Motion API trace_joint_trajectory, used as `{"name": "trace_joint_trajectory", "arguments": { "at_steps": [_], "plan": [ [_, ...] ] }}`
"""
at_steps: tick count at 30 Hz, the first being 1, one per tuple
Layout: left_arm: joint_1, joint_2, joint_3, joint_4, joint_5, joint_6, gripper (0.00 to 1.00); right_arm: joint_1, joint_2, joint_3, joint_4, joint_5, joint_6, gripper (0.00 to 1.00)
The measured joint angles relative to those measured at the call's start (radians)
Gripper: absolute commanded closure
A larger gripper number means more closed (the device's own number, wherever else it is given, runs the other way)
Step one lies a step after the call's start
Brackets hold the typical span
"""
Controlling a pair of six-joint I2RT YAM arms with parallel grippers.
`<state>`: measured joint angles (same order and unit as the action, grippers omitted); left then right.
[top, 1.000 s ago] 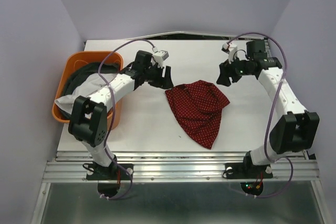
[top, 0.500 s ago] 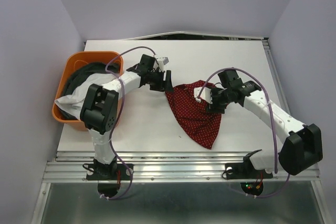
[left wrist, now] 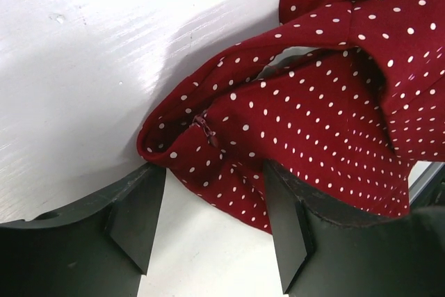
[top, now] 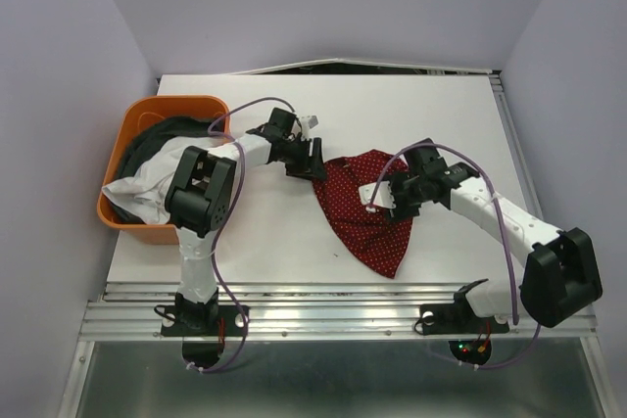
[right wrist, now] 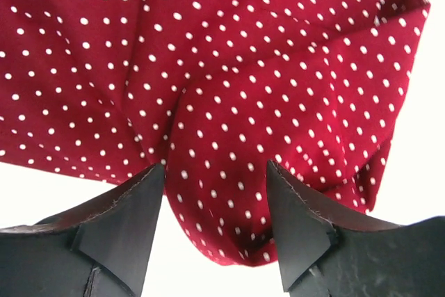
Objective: Fold and stack the skirts
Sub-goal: Flatten the skirt out
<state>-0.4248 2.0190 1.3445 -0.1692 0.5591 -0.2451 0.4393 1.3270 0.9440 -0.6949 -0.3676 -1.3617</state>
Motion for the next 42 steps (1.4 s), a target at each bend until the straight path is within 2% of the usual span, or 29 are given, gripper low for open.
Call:
{"name": "trace_joint_trajectory", "arguments": {
  "at_steps": [5, 6, 8, 11, 12, 13, 15, 16, 17, 18, 22, 27, 33, 39, 42],
  "plan": [
    [-0.001, 0.019, 0.016, 0.009, 0.012, -0.010, 0.35, 0.039, 0.010, -0.033, 0.042, 0.023, -0.031, 0.39],
    [-0.001, 0.021, 0.018, 0.010, 0.014, -0.012, 0.41, 0.043, 0.016, -0.035, 0.053, 0.027, -0.038, 0.41],
    [0.000, 0.026, 0.022, 0.011, 0.016, -0.017, 0.46, 0.053, 0.023, -0.038, 0.066, 0.034, -0.048, 0.47],
    [0.000, 0.044, 0.032, 0.016, 0.017, -0.019, 0.55, 0.054, 0.034, -0.043, 0.081, 0.045, -0.037, 0.68],
    [0.000, 0.048, 0.035, 0.017, 0.017, -0.021, 0.59, 0.054, 0.040, -0.043, 0.089, 0.048, -0.026, 0.83],
    [0.001, 0.050, 0.038, 0.016, 0.015, -0.020, 0.68, 0.054, 0.048, -0.040, 0.097, 0.051, -0.007, 0.90],
    [0.001, 0.060, 0.046, 0.016, 0.011, -0.020, 0.78, 0.054, 0.072, -0.024, 0.101, 0.057, 0.040, 0.99],
    [0.002, 0.062, 0.048, 0.016, 0.010, -0.019, 0.85, 0.054, 0.089, -0.011, 0.102, 0.058, 0.063, 0.99],
    [0.003, 0.065, 0.052, 0.014, 0.008, -0.016, 0.98, 0.053, 0.104, 0.007, 0.102, 0.060, 0.101, 0.99],
    [0.008, 0.068, 0.056, 0.012, 0.008, -0.012, 1.00, 0.050, 0.117, 0.028, 0.103, 0.060, 0.130, 0.99],
    [0.020, 0.067, 0.089, -0.008, -0.005, 0.017, 1.00, -0.001, 0.134, 0.130, 0.101, 0.032, 0.259, 0.99],
    [0.053, 0.001, 0.110, -0.047, -0.054, 0.102, 1.00, -0.179, 0.153, 0.327, 0.136, -0.025, 0.447, 0.99],
    [0.075, -0.192, 0.130, -0.040, -0.126, 0.222, 1.00, -0.373, 0.153, 0.442, 0.257, -0.089, 0.730, 0.99],
    [0.078, -0.433, 0.109, 0.043, -0.163, 0.340, 1.00, -0.415, 0.129, 0.444, 0.332, -0.094, 0.977, 0.99],
    [0.079, -0.555, 0.043, 0.086, -0.164, 0.384, 1.00, -0.433, 0.077, 0.445, 0.365, -0.058, 1.076, 0.99]
  ]
}}
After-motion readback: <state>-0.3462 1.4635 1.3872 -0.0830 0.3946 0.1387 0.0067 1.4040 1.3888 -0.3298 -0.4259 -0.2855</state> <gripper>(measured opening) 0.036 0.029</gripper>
